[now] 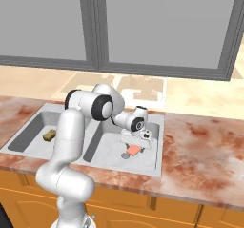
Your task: Pick up the sponge and bar soap from the sink, and place them back in the cabinet, and close the cabinet doors.
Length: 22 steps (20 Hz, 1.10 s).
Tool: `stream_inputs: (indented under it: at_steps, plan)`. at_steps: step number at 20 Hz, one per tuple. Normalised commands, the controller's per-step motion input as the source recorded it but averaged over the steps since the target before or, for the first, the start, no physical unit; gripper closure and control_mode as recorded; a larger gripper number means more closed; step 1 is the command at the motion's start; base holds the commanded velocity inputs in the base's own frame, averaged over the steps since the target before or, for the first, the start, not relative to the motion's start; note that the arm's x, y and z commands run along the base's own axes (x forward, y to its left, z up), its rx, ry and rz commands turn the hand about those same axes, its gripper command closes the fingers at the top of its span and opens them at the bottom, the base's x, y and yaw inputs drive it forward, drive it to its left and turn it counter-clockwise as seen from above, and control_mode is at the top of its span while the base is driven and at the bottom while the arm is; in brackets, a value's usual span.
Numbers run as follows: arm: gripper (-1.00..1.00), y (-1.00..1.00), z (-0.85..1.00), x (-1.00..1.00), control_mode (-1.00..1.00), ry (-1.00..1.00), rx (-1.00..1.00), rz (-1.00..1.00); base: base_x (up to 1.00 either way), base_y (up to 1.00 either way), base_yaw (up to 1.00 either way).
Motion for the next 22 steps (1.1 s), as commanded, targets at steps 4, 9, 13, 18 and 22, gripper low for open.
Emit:
stream_inputs:
  at_steps: [4, 9, 13, 18, 22]
  plan:
    - [1.00, 0.00, 0.00, 0.00, -1.00, 0.00, 0.00, 0.00, 0.00, 0.00, 0.00]
    - [1.00, 0.00, 0.00, 0.00, -1.00, 0.00, 0.00, 0.00, 0.00, 0.00, 0.00]
    - [1.00, -0.01, 0.04, 0.00, -1.00, 0.00, 0.00, 0.00, 0.00, 0.00, 0.00]
    - [1.00, 0.00, 0.22, 0.00, -1.00, 0.00, 0.00, 0.00, 0.00, 0.00, 0.00]
    - [1.00, 0.00, 0.32, -0.01, -1.00, 0.00, 0.00, 0.00, 0.00, 0.00, 0.00]
